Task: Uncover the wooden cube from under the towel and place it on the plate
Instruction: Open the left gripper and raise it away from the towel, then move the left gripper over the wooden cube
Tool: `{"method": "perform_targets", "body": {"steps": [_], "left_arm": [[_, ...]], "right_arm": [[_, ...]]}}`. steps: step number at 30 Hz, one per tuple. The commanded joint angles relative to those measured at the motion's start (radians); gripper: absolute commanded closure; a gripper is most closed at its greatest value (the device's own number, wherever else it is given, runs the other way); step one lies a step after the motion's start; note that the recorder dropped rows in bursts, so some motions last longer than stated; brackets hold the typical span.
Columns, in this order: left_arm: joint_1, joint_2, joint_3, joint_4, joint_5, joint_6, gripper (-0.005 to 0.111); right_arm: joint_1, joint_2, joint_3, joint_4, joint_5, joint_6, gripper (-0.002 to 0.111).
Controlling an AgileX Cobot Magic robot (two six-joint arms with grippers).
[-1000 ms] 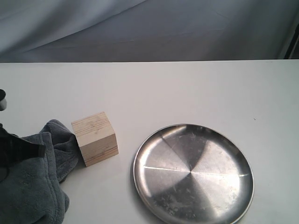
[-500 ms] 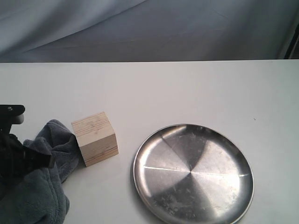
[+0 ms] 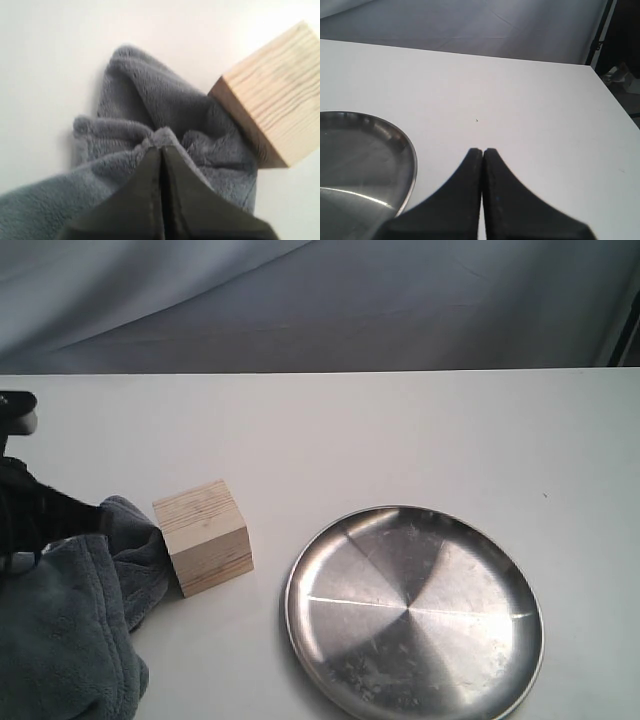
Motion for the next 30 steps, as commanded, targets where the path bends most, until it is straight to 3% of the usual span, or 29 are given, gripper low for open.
{"method": "perform_targets", "body": {"steps": [1,5,13,21,30], "left_arm": [[-0.002,-0.12,-0.012,0.031,-0.099,0.085,0.106],[-0.002,-0.198,-0.012,0.031,-0.171,0.24,0.107],[-0.006,-0.209,-0.012,0.008,-0.251,0.283,0.107],[-0.09,-0.209,-0.012,0.008,-0.327,0.339,0.107],[-0.188,-0.209,-0.012,0.008,-0.311,0.339,0.107]], "right_arm": [[0.002,-0.006,0.004,0.005,-0.009,-0.003,0.108],[0.002,-0.006,0.004,0.005,-0.009,-0.003,0.108],[0.002,-0.006,0.004,0.005,-0.009,-0.003,0.108],[0.002,-0.006,0.004,0.005,-0.009,-0.003,0.108],[0.002,-0.006,0.004,0.005,-0.009,-0.003,0.108]]}}
